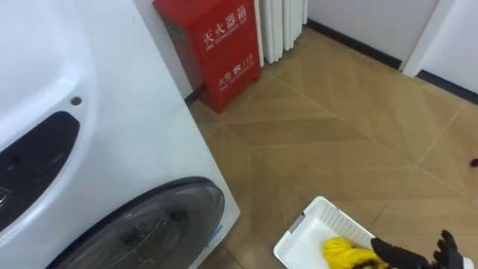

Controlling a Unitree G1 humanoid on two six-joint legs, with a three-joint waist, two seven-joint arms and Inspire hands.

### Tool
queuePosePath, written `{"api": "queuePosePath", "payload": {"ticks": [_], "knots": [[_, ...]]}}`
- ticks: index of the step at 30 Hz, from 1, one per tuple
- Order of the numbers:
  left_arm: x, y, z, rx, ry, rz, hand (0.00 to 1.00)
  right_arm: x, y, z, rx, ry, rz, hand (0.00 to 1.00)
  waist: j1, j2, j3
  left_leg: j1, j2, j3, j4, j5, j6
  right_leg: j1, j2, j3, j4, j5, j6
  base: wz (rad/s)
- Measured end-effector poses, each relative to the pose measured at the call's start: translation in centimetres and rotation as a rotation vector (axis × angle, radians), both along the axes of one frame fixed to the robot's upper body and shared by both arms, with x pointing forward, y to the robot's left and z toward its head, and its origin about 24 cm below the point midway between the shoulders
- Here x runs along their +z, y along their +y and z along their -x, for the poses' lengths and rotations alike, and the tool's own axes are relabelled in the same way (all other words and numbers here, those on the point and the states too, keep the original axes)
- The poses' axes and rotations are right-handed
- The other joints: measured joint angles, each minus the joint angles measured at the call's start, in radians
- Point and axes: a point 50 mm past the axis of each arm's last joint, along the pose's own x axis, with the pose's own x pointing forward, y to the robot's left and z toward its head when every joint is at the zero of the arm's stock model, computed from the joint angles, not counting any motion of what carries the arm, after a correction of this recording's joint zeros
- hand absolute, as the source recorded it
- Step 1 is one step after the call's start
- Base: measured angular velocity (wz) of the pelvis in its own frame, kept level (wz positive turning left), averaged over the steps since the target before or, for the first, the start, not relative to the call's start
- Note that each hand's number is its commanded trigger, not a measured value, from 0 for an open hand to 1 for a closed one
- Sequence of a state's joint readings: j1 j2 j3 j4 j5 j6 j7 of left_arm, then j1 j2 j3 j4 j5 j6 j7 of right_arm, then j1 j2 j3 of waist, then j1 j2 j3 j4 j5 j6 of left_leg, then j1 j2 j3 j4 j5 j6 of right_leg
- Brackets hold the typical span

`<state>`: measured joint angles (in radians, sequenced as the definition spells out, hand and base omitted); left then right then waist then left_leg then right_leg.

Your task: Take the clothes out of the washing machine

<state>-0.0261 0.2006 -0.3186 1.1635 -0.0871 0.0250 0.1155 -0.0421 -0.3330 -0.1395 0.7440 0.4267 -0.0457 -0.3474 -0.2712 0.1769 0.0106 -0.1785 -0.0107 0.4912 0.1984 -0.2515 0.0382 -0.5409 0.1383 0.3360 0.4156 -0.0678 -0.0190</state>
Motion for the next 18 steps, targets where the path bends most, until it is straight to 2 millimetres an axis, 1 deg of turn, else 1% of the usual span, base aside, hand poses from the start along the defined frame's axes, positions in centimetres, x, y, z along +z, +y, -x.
{"api": "queuePosePath", "payload": {"ticks": [4, 5, 6, 8, 9, 11, 12, 13, 14, 15, 16, 17, 18], "knots": [[-0.1, 0.2, 0.7, 0.006, 0.013, -0.003, 0.0, -0.1, -0.2, 0.6, -0.01, 0.004, 0.005, 0.0, -0.001, -0.001, -0.0034, 0.017, 0.006, -0.002, -0.016, -0.001, 0.001, 0.013, 0.0, -0.011, 0.004, -0.004, -0.006, 0.02], [-0.2, 0.3, 1.1, 0.008, 0.019, -0.004, 0.0, -0.2, -0.3, 0.9, -0.014, 0.01, 0.001, 0.0, -0.002, -0.004, -0.0059, 0.03, 0.009, -0.004, -0.018, -0.002, -0.001, 0.025, -0.001, -0.02, 0.011, -0.007, -0.01, 0.0], [-0.2, 0.4, 1.2, 0.008, 0.021, -0.006, 0.0, -0.3, -0.3, 1.0, -0.018, 0.011, -0.004, 0.0, -0.002, -0.008, -0.006, 0.038, 0.01, -0.006, -0.017, -0.003, -0.003, 0.031, -0.002, -0.025, 0.015, -0.011, -0.013, 0.15], [-0.2, 0.4, 1.6, 0.01, 0.014, -0.005, 0.0, -0.8, -0.4, 2.1, -0.044, 0.026, -0.029, 0.0, 0.0, -0.021, -0.0112, 0.067, 0.015, -0.034, -0.017, -0.005, -0.006, 0.066, -0.007, -0.053, 0.015, -0.021, -0.021, 0.3], [-0.1, 0.4, 1.8, 0.011, 0.01, -0.002, 0.0, -0.9, -0.4, 2.3, -0.047, 0.031, -0.031, 0.0, -0.001, -0.025, -0.013, 0.074, 0.015, -0.04, -0.018, -0.005, -0.007, 0.074, -0.009, -0.06, 0.013, -0.024, -0.023, 0.37], [-0.2, 0.1, 2.1, 0.012, 0.003, 0.011, 0.0, -1.3, -0.7, 3.2, -0.09, 0.033, -0.067, 0.0, 0.002, -0.032, -0.0137, 0.109, 0.022, -0.08, -0.029, -0.001, -0.012, 0.125, -0.018, -0.097, -0.014, -0.031, -0.028, 0.44], [-0.2, 0.0, 2.3, 0.015, 0.002, 0.014, 0.0, -1.5, -0.7, 3.6, -0.104, 0.036, -0.078, 0.0, 0.004, -0.034, -0.014, 0.119, 0.025, -0.087, -0.033, 0.0, -0.014, 0.142, -0.019, -0.106, -0.025, -0.031, -0.029, 0.48], [-0.2, 0.1, 2.8, 0.023, 0.004, 0.015, 0.0, -1.8, -0.9, 4.3, -0.138, 0.038, -0.103, 0.0, 0.006, -0.041, -0.0123, 0.138, 0.031, -0.106, -0.035, 0.0, -0.015, 0.173, -0.022, -0.128, -0.043, -0.032, -0.033, 0.51], [-0.2, 0.2, 3.2, 0.033, 0.01, 0.01, 0.0, -2.1, -1.2, 5.2, -0.179, 0.046, -0.126, 0.0, 0.007, -0.047, -0.0105, 0.156, 0.032, -0.128, -0.037, -0.002, -0.017, 0.207, -0.026, -0.153, -0.064, -0.032, -0.036, 0.53], [-0.3, 0.3, 3.5, 0.044, 0.013, 0.007, 0.0, -2.4, -1.2, 5.7, -0.2, 0.053, -0.139, 0.0, 0.007, -0.049, -0.0118, 0.163, 0.035, -0.143, -0.038, -0.003, -0.018, 0.222, -0.027, -0.165, -0.075, -0.032, -0.037, 0.55], [-0.3, 0.5, 3.9, 0.058, 0.018, -0.004, 0.0, -2.9, -1.2, 6.5, -0.238, 0.066, -0.171, 0.0, 0.008, -0.057, -0.0148, 0.176, 0.036, -0.165, -0.037, -0.002, -0.02, 0.243, -0.03, -0.181, -0.081, -0.036, -0.041, 0.53], [-0.3, 0.5, 4.0, 0.064, 0.017, -0.01, 0.0, -3.4, -1.1, 7.2, -0.276, 0.074, -0.203, 0.0, 0.011, -0.064, -0.0146, 0.188, 0.037, -0.188, -0.038, -0.002, -0.02, 0.264, -0.036, -0.202, -0.09, -0.039, -0.042, 0.51], [-0.3, 0.6, 4.3, 0.068, 0.023, -0.011, 0.0, -3.6, -1.0, 7.5, -0.293, 0.079, -0.219, 0.0, 0.015, -0.07, -0.0146, 0.192, 0.037, -0.197, -0.038, -0.002, -0.02, 0.272, -0.038, -0.208, -0.089, -0.041, -0.043, 0.41]]}}
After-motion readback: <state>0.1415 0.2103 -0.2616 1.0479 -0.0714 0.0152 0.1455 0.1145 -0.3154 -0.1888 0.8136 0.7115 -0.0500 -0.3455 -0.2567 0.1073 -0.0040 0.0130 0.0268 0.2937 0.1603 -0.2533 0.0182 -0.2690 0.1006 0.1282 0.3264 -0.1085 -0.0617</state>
